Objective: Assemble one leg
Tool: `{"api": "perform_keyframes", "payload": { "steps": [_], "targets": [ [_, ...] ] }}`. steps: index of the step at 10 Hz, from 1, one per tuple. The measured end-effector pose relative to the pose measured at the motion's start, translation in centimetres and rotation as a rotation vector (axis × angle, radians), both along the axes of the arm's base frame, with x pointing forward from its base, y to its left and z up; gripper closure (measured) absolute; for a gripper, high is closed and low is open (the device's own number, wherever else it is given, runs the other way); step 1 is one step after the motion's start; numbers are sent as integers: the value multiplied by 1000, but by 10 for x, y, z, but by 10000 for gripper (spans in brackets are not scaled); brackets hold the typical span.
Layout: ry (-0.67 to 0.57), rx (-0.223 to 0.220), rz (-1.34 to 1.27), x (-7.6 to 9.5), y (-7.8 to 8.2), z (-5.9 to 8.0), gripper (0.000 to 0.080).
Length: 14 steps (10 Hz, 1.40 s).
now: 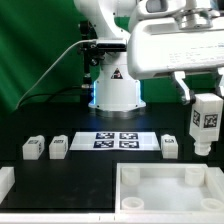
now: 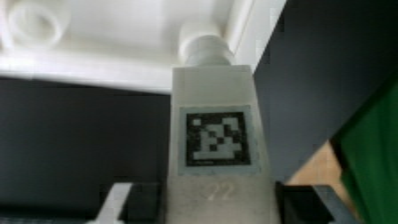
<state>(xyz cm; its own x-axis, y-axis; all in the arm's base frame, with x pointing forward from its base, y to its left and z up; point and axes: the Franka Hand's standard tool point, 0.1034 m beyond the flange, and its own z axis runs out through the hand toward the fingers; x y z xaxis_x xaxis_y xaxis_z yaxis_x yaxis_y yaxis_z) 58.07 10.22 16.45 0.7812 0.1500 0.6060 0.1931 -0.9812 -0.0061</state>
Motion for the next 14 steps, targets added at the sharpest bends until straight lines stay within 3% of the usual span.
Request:
{"api": "perform_keyframes", "payload": {
  "steps": [2, 3, 4, 5, 6, 9, 14],
  "targets": [
    [8, 0, 3, -2, 2, -7, 507],
    [19, 2, 8, -4, 6, -22, 507],
    [72, 4, 7, 6, 6, -28, 506],
    [74, 10, 6, 20, 9, -22, 506],
    [77, 16, 8, 26, 15, -28, 506],
    [91, 19, 11, 26, 21, -54, 506],
    [76, 19, 0, 30, 16, -59, 506]
  ]
}}
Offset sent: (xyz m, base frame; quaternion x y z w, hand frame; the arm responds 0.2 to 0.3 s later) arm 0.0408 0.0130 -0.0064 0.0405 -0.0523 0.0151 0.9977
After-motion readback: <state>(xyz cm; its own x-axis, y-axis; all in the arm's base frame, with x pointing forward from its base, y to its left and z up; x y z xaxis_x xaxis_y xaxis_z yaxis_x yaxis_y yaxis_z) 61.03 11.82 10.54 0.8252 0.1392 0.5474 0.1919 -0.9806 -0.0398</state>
